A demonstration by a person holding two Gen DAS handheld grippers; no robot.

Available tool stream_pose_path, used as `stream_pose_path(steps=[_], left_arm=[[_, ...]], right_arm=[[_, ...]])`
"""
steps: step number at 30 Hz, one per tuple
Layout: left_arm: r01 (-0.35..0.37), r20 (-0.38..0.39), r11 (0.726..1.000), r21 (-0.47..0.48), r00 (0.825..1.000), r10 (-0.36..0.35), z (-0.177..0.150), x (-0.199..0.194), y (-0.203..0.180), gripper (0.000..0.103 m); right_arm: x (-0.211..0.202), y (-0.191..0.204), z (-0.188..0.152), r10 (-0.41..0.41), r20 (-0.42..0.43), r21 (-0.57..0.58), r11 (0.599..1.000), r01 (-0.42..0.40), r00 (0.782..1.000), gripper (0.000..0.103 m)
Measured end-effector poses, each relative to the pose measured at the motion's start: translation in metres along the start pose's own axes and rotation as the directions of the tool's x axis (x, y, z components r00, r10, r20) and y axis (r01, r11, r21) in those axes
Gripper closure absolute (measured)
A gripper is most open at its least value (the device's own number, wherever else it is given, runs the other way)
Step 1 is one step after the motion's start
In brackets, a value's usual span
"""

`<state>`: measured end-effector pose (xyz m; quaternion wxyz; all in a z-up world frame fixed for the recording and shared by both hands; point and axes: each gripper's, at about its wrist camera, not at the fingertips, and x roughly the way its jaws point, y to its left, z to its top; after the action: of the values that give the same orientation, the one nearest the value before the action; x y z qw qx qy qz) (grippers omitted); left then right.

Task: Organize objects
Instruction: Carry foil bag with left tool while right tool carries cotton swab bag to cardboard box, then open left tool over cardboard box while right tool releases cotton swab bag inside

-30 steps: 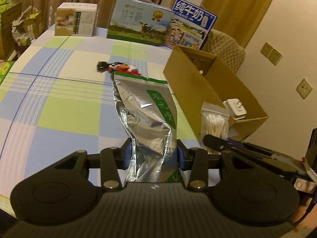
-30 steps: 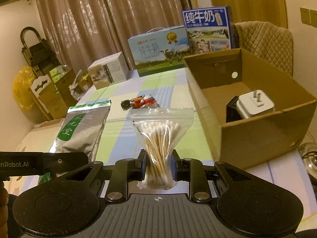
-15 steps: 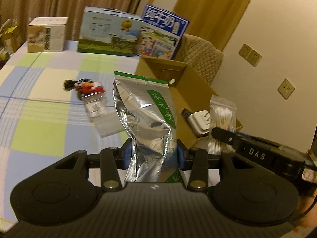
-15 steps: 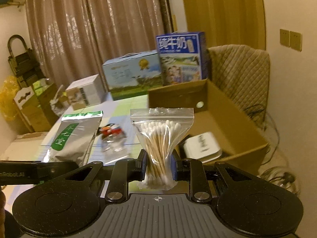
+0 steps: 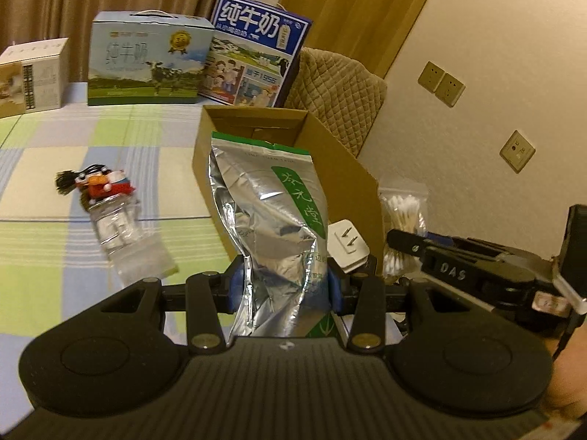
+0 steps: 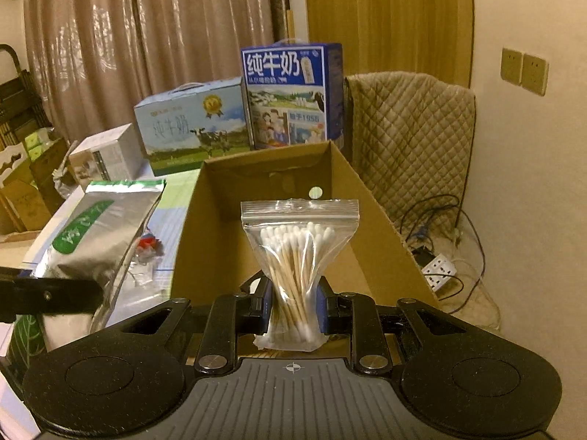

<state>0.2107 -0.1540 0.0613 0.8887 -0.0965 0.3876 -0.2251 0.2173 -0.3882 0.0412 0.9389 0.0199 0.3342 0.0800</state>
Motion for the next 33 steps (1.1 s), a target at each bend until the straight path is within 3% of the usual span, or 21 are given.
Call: stream_pose_path(steps=[12,29,32,33], left_arm=[[0.006,-0.013,1.000,0.011,1.000,-0.006,0.043,0.052,-0.010,0.065],[-0.022,-0.043,1.000,0.000,0.999,0.021,0.077,0.119,-0.006,0.063],[-0.039,-0.042,0.999,-0.005,0.998,0.039,0.078,0.125,-0.006,0.058],[-0.046,-0.034,0.999,-0.009,0.998,0.046,0.078,0.126,-0.005,0.051]], right_arm=[[0.051,-0.004,0.000,0.005,-0.012,-0.077,0.997,-0.006,1.000,0.082],[0.084,-0.036,0.034,0.009,-0.015,-0.040,0.999,-0.010,1.000,0.082],[0.084,-0.036,0.034,0.012,-0.014,-0.037,0.999,-0.013,1.000,0.082],[0.083,-0.037,0.034,0.014,-0.014,-0.036,0.999,-0.014,1.000,0.082]])
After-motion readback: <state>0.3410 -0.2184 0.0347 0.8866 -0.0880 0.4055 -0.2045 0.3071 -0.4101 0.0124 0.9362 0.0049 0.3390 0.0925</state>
